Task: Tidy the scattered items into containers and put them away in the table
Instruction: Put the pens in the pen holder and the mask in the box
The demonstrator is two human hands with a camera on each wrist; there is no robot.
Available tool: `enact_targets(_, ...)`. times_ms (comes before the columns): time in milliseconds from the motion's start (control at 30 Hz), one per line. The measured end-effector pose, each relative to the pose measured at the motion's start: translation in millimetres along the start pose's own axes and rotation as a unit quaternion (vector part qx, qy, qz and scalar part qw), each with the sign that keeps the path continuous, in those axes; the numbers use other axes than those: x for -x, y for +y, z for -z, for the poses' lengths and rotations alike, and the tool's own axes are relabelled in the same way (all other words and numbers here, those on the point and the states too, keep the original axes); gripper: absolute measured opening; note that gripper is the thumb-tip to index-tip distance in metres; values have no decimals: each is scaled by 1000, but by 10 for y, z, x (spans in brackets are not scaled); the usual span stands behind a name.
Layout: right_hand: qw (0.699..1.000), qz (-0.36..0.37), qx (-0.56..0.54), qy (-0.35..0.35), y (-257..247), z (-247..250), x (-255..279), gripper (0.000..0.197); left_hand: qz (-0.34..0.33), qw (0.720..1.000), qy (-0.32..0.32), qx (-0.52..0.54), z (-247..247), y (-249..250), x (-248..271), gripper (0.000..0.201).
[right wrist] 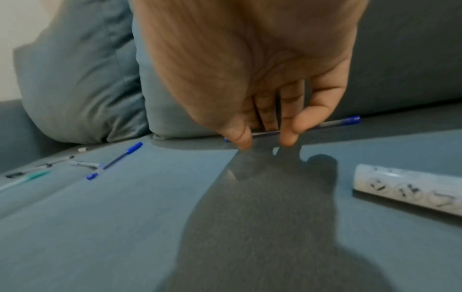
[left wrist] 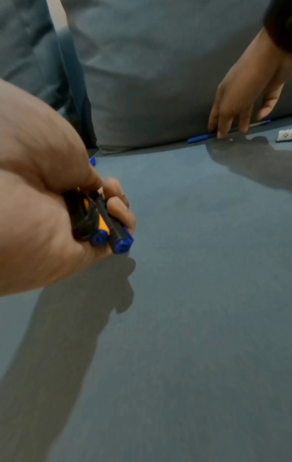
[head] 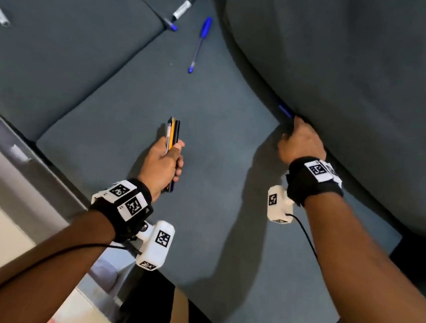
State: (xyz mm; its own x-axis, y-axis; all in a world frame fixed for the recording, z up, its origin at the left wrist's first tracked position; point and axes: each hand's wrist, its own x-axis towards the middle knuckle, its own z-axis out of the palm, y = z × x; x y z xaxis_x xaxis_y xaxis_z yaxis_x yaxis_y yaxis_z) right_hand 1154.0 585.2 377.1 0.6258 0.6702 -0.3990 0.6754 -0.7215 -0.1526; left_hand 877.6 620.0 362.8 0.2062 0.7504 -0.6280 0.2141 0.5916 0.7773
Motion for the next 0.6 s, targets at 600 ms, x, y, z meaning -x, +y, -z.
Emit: enact_targets(600,950,275,-147,30,-992,-863,939,21,69,993,26,94,645,-58,-64,18)
